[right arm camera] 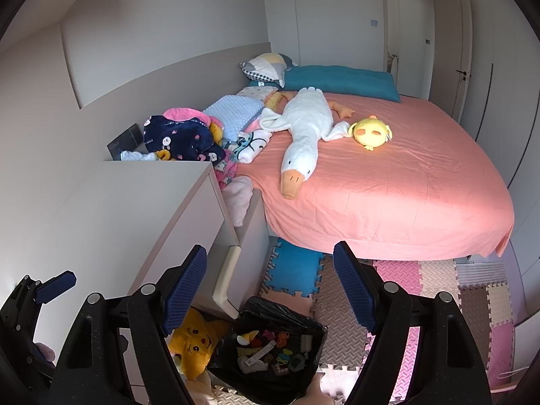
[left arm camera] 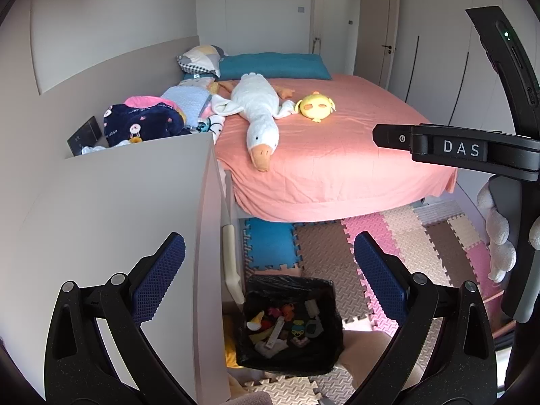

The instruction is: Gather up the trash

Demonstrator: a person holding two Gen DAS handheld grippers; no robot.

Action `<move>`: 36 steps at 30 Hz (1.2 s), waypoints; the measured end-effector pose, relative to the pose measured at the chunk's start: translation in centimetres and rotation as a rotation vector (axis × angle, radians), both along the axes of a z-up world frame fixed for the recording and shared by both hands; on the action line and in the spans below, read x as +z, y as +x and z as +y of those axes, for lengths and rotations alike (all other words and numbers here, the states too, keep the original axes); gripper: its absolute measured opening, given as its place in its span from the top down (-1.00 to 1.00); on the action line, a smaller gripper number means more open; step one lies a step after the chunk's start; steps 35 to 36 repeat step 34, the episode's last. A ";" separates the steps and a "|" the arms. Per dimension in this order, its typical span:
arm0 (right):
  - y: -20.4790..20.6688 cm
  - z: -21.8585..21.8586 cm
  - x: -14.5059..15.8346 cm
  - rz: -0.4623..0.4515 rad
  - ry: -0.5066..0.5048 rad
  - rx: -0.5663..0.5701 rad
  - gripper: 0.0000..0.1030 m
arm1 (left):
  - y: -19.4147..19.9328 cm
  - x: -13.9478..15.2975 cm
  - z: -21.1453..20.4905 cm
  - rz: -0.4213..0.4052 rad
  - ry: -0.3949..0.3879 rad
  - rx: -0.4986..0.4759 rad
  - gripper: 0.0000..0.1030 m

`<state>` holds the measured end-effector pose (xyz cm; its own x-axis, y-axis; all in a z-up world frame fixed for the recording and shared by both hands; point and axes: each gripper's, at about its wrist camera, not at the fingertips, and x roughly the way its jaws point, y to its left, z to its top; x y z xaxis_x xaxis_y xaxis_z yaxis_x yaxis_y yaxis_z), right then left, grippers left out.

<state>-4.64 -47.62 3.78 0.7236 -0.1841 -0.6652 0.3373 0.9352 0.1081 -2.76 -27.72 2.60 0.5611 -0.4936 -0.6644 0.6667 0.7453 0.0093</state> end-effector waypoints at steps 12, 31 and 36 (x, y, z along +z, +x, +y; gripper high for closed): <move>-0.1 -0.1 0.0 0.000 -0.001 0.000 -0.51 | 0.4 0.0 0.1 0.010 0.001 0.012 -0.87; -0.2 -0.3 0.1 -0.001 -0.002 -0.001 -0.51 | 0.4 0.0 0.3 0.006 -0.009 0.024 -0.87; -0.2 -0.3 0.1 -0.001 -0.002 -0.001 -0.51 | 0.4 0.0 0.3 0.008 -0.009 0.025 -0.87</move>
